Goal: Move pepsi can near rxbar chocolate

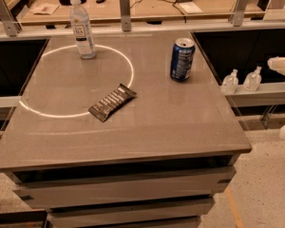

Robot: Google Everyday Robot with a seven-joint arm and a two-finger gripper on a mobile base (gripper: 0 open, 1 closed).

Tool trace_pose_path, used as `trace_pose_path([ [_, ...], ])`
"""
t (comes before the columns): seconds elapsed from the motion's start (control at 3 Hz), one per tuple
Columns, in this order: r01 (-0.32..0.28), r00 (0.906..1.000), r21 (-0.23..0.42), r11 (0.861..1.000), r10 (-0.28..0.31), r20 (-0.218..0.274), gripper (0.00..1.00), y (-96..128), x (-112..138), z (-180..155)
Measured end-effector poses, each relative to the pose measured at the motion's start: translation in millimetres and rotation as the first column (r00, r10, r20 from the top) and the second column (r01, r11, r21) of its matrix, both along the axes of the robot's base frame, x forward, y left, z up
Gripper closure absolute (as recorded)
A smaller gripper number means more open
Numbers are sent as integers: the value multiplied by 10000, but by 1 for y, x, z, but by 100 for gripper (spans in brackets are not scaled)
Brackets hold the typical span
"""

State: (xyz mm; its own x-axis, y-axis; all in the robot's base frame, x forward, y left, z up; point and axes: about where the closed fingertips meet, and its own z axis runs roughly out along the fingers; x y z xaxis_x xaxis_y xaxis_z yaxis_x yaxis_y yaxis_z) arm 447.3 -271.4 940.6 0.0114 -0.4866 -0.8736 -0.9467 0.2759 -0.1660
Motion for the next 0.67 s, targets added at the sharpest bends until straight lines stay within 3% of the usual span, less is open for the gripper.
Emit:
trace_pose_path([
  [0.33,286,9996,1382,9900,-279,-69,0,6,-5,-4],
  [0.67,1287,9904,935,9873,-1233,-619,0,15,2,-9],
])
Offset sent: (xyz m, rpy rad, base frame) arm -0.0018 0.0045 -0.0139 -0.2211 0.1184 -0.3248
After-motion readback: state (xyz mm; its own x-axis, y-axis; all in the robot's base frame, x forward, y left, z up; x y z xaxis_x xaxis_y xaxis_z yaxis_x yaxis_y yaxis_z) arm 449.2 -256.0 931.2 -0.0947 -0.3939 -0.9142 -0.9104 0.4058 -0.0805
